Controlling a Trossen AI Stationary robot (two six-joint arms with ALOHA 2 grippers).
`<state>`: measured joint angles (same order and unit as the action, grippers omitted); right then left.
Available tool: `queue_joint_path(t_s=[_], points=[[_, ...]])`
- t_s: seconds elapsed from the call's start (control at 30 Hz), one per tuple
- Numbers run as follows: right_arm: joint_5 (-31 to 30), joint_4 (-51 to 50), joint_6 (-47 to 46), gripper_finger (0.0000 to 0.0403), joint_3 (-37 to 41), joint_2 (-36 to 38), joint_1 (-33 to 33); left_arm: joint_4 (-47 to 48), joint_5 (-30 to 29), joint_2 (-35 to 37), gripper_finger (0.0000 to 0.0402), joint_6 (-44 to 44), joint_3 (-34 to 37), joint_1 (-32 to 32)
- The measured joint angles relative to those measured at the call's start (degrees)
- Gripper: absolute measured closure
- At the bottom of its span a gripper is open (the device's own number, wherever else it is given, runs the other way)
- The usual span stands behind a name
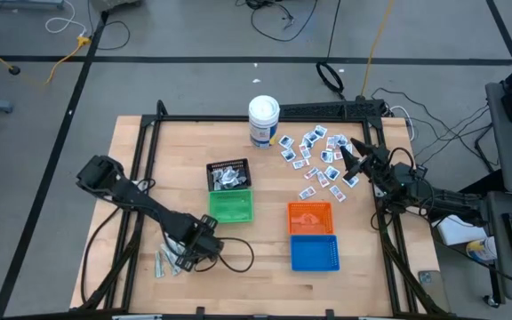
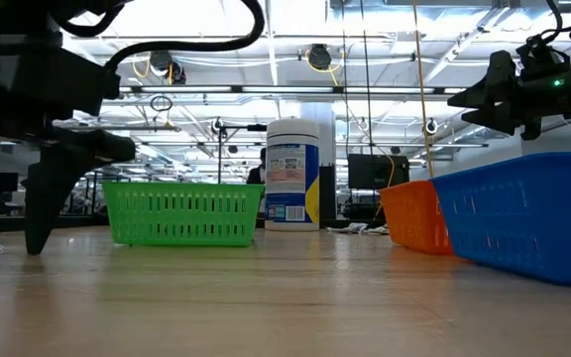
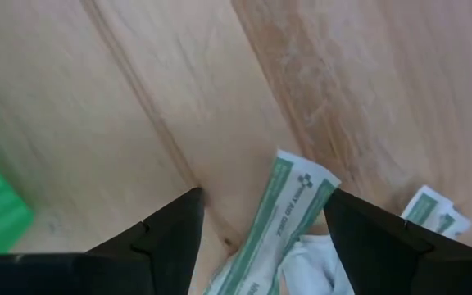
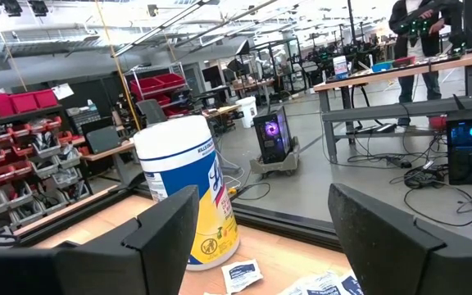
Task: Pick & Place First Aid Supplies
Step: Put the green bandage into the green bin
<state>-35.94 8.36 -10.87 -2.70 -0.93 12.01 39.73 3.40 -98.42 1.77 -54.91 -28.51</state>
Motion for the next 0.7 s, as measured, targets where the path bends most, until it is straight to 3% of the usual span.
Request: queue_joint_path(t_s=[0.23,0.6,0.7], points=[[0.02,0.02,0.0,0.0135,0.02,-0.02,0.0,-0.74,-0.24,0.07,0.0199,-0.01,0.5,0.02],[0.0,0.01,0.0,0.0136,0.01,0.0,0.01,-0.9,-1.04,0.05,0.0378,2.33,0.52,0.09],[0.0,0.0,0.0,0.0135,0.01,0.0,0.02,-0.98,-0.51,0.29,0.0394,4.25,0.5,0.02]])
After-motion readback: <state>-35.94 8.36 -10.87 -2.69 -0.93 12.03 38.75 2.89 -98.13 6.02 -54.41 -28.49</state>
